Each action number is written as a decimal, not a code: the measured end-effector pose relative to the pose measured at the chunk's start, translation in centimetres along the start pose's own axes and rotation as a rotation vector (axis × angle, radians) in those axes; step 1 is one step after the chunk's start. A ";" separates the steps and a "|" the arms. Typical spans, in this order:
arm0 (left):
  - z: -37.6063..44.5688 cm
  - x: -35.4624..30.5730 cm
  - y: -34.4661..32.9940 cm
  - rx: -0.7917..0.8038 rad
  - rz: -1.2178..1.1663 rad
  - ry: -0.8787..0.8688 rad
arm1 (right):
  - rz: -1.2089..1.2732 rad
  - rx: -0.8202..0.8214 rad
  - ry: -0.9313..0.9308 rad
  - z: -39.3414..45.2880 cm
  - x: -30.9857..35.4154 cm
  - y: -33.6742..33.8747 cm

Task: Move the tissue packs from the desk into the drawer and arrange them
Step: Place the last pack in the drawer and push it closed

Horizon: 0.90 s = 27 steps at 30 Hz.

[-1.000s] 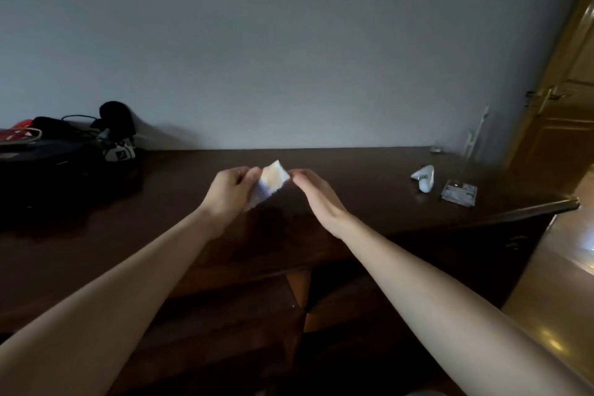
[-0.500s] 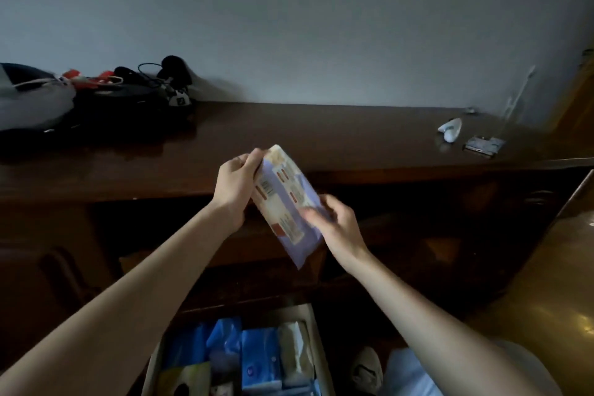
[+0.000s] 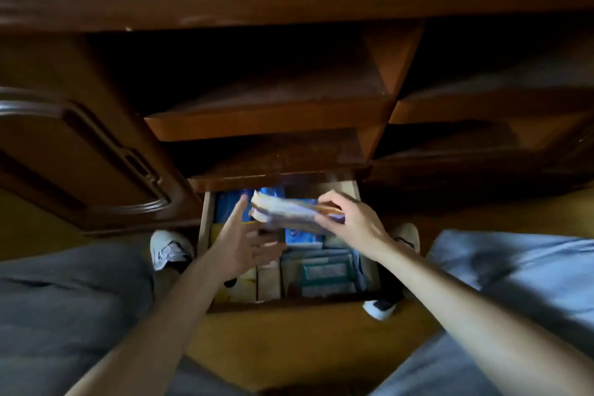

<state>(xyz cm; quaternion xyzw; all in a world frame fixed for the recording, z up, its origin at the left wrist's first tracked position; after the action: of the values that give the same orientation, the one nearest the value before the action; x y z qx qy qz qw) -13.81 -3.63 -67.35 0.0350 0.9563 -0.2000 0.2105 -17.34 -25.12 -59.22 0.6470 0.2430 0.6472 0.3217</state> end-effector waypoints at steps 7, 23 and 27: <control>3.6 0.8 3.6 -0.157 0.172 -0.101 | -0.124 0.293 0.075 -1.4 -2.8 -8.2; 3.9 -2.0 6.2 -0.580 0.714 -0.346 | -0.327 0.763 -0.196 -3.8 -11.4 -15.4; 4.9 -1.8 4.1 -0.584 0.796 -0.341 | -0.349 0.648 -0.254 -1.7 -11.9 -9.9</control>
<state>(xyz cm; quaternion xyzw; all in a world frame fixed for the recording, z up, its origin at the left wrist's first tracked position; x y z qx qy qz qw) -9.65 -1.84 -72.20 0.3027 0.8370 0.1679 0.4238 -18.50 -26.96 -74.67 0.7390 0.4996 0.3871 0.2333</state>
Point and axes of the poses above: each hand's wrist, its own z-axis towards the middle knuckle, its own y-axis out of the back of the hand, x = y × z, the point moved 10 cm from there along z, towards the middle knuckle, and after that the axes turned 3 degrees about y, right-handed, at the moved point
